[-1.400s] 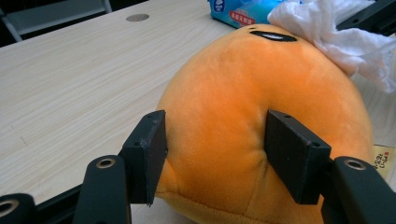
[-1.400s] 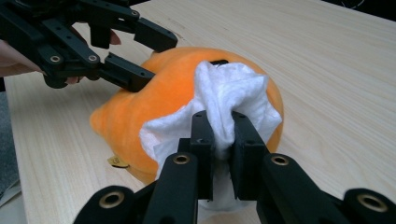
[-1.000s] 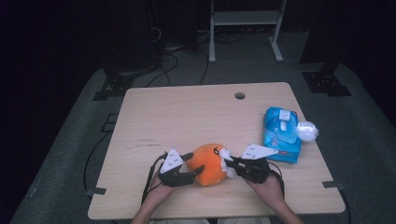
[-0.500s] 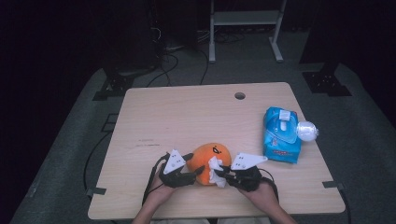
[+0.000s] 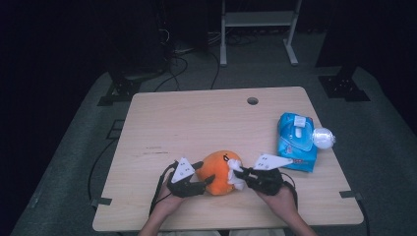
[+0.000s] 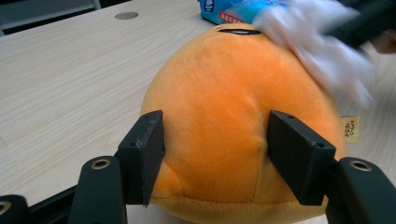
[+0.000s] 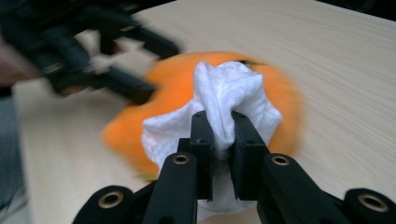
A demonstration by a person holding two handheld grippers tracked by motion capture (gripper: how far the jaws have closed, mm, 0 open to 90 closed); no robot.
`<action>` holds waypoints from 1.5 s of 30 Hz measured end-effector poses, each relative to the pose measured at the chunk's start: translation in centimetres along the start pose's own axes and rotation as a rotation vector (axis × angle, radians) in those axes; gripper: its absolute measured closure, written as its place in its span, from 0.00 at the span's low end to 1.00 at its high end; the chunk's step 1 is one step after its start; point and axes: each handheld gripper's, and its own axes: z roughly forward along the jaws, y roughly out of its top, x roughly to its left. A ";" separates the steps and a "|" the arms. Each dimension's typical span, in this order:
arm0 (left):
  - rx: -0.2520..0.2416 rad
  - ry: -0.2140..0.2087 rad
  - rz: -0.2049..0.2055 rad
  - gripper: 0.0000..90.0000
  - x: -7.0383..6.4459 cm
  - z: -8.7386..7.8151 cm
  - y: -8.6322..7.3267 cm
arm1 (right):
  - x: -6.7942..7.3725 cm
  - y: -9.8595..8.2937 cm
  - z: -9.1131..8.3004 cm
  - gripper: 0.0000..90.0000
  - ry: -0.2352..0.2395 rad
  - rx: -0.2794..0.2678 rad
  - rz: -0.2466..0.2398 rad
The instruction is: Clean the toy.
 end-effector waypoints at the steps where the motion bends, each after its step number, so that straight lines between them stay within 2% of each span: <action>1: -0.005 -0.004 -0.004 0.41 0.0 0.0 0.0 | -0.6 -0.2 -0.1 0.89 -0.010 0.001 0.023; 3: -0.017 -0.011 -0.023 0.37 0.0 0.1 0.1 | -1.1 -0.6 0.0 0.89 -0.002 0.010 0.052; 5: -0.008 -0.005 -0.054 0.26 0.0 0.2 0.3 | -0.6 -0.7 0.2 0.89 0.011 0.023 0.047; 6: -0.008 -0.007 -0.073 0.23 0.0 0.2 0.3 | -0.1 -0.6 0.4 0.89 0.034 0.027 0.039; 8: -0.008 -0.006 -0.078 0.24 0.0 0.2 0.2 | 0.6 -0.5 0.4 0.89 0.081 0.016 0.048; 9: -0.003 -0.005 -0.076 0.25 0.0 0.2 0.2 | 0.8 -0.5 0.4 0.89 0.099 0.017 0.044; 11: 0.006 -0.003 -0.051 0.30 -0.1 0.3 0.3 | 0.5 -0.3 0.3 0.89 0.087 0.012 0.035; 15: 0.013 -0.017 0.021 0.35 -0.8 0.4 0.4 | -1.3 -0.1 -0.1 0.89 0.048 -0.022 0.100; 20: 0.005 -0.028 0.027 0.35 -0.8 0.3 0.4 | -3.7 -1.2 0.2 0.88 0.018 -0.014 0.180; 22: 0.009 -0.035 0.026 0.35 -0.8 0.4 0.4 | -3.8 -1.4 0.2 0.88 0.025 -0.008 0.195; 25: 0.001 -0.051 0.025 0.35 -1.0 0.4 0.4 | -2.9 -0.3 -0.1 0.88 0.031 -0.026 0.144; 28: -0.001 -0.053 0.042 0.35 -1.2 0.4 0.4 | -2.7 0.5 -0.1 0.88 0.026 -0.041 0.128; 32: -0.019 -0.039 0.045 0.30 -1.3 0.4 0.8 | -3.3 -0.6 0.6 0.89 0.010 -0.003 0.141; 34: -0.014 -0.002 0.009 0.22 -1.2 0.5 1.0 | -3.1 -0.8 0.4 0.89 0.006 0.014 0.135; 36: -0.001 0.014 -0.025 0.18 -1.1 0.6 0.9 | -2.8 -0.8 0.0 0.89 0.020 0.024 0.140; 38: 0.016 0.001 -0.037 0.17 -0.9 0.6 0.8 | -2.3 -0.9 -0.4 0.89 0.035 0.030 0.139; 40: 0.039 -0.015 -0.007 0.24 -0.9 0.5 0.8 | -1.8 -0.7 -0.6 0.89 0.054 0.019 0.148; 42: 0.043 -0.019 0.019 0.28 -1.1 0.5 1.0 | -1.3 -0.3 -0.7 0.89 0.037 0.007 0.124; 45: 0.038 -0.026 0.081 0.32 -1.8 0.6 1.1 | -2.0 0.3 -0.5 0.89 0.024 -0.022 0.128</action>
